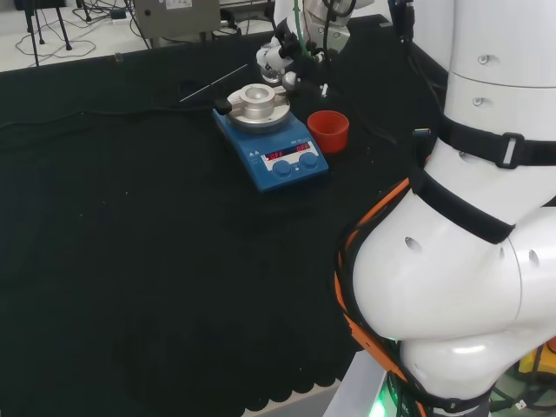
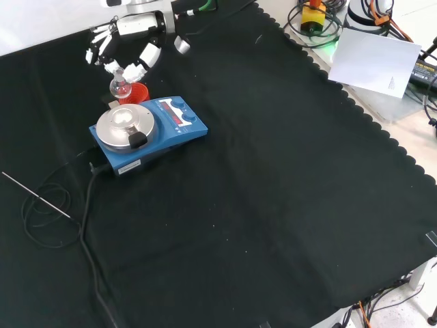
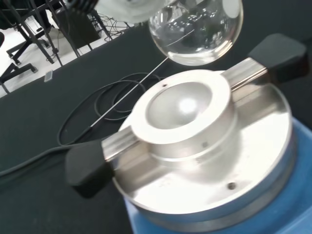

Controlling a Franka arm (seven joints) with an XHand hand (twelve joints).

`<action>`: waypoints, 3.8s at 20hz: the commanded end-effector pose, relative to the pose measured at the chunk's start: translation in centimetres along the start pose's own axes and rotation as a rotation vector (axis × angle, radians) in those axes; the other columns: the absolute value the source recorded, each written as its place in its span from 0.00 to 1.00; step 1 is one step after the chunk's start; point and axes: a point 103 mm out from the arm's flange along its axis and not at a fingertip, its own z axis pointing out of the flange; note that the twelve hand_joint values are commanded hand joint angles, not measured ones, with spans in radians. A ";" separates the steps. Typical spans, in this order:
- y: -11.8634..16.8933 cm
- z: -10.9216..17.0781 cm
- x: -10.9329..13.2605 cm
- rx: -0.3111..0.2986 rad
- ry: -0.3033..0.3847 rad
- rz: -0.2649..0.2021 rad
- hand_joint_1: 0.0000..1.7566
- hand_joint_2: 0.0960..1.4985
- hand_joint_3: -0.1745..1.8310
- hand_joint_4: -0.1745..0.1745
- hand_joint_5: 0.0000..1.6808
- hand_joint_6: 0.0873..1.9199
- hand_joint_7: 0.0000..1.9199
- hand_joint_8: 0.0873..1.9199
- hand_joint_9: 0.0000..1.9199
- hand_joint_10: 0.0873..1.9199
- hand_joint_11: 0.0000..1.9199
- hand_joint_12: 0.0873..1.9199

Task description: Place the round-bottom flask on the heater.

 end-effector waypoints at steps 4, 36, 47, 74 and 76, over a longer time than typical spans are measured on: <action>0.1 2.1 2.2 0.029 0.017 -0.013 0.57 0.56 0.45 0.50 0.49 0.75 0.15 0.34 0.22 0.36 0.02 0.70; 1.1 4.2 0.8 0.058 0.001 0.022 0.58 0.55 0.47 0.47 0.49 0.75 0.15 0.35 0.23 0.37 0.02 0.70; 1.4 4.6 1.1 0.072 -0.015 0.013 0.58 0.54 0.47 0.47 0.49 0.75 0.15 0.35 0.23 0.37 0.02 0.70; 1.6 4.9 1.1 0.059 -0.016 0.000 0.45 0.44 0.41 0.28 0.22 0.36 0.08 0.35 0.17 0.39 0.00 0.68; 1.4 4.5 0.9 0.055 -0.010 -0.008 0.44 0.43 0.40 0.29 0.18 0.30 0.08 0.35 0.16 0.39 0.00 0.68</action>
